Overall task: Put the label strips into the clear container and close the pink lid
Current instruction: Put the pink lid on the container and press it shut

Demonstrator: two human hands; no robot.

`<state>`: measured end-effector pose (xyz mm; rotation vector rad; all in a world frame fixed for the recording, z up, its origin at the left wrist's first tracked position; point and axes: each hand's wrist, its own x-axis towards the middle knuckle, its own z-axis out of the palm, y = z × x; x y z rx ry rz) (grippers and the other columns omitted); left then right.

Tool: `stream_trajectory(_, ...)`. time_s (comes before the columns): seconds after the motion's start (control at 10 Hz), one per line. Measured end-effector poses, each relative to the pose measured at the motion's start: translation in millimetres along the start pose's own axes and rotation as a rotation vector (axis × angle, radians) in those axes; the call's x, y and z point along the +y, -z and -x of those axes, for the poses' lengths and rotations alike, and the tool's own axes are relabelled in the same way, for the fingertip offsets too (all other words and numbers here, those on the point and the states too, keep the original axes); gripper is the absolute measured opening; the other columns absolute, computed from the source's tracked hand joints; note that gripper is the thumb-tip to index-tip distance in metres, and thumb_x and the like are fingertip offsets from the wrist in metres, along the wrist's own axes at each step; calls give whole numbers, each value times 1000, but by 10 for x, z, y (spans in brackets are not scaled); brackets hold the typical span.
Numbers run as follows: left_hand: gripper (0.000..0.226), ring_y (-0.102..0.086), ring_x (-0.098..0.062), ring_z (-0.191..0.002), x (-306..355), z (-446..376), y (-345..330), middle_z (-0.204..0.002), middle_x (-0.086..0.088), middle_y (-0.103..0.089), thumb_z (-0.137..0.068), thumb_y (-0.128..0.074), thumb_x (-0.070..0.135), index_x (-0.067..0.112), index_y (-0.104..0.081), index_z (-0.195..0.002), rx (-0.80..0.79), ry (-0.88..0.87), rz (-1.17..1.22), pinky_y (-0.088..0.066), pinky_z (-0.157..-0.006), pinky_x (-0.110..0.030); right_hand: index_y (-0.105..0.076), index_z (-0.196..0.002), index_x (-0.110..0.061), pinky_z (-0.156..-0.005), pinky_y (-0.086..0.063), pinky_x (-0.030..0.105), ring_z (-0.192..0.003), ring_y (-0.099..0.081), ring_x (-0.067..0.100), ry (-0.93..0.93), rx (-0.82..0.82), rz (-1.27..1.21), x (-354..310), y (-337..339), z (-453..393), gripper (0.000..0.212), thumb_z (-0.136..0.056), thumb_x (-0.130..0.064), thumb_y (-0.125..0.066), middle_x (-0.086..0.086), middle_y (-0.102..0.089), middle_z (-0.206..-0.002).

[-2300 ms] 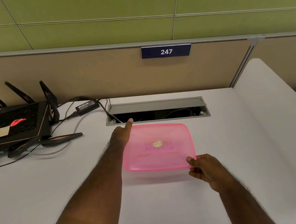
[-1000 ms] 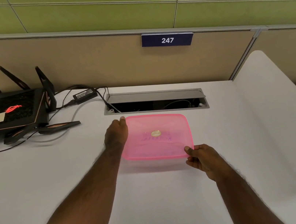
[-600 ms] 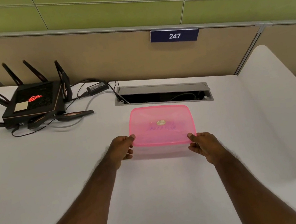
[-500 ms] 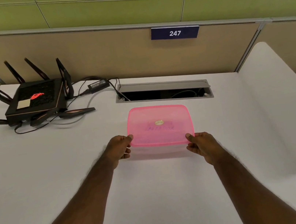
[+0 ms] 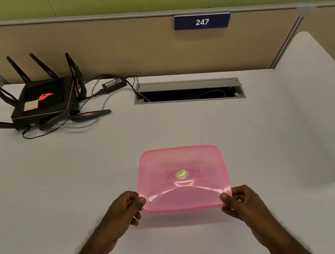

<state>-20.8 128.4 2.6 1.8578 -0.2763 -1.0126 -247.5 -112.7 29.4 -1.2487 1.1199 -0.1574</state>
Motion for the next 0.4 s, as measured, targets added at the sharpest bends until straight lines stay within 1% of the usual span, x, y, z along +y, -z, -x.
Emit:
stream_trajectory(0.1, 20, -62, -16, -65, -136, 116, -11, -74, -4, -66, -88, -65, 32, 12, -61, -88, 13, 13, -21, -55, -62, -34, -59, -103, -3, -79, -60, 36, -87, -72, 29, 1, 14, 9, 77, 2, 83, 27, -83, -16, -74, 21, -66, -102)
stream_trajectory(0.2, 19, -63, -16, -65, -175, 150, 19, -75, -5, -67, -89, -65, 32, 13, -61, -89, 26, 21, -44, -55, -62, -35, -59, -102, -3, -76, -60, 33, -86, -72, 29, -13, 10, 13, 150, -45, 127, 28, -83, -15, -74, 23, -65, -101)
stream_trajectory(0.3, 19, -63, -16, -65, -177, 154, 36, -78, -6, -68, -89, -64, 33, 14, -61, -89, 36, 33, -62, -55, -61, -35, -59, -102, -5, -73, -61, 34, -85, -72, 29, -27, 3, 63, 176, -54, 116, 30, -81, -19, -76, 21, -67, -98)
stream_trajectory(0.4, 18, -65, -15, -67, -85, 176, 62, -83, -3, -70, -90, -61, 38, 19, -62, -93, 48, 35, -118, -55, -59, -28, -58, -103, -11, -72, -61, 37, -84, -73, 24, -60, -49, 199, 123, -28, 108, 34, -82, -33, -73, 14, -67, -97)
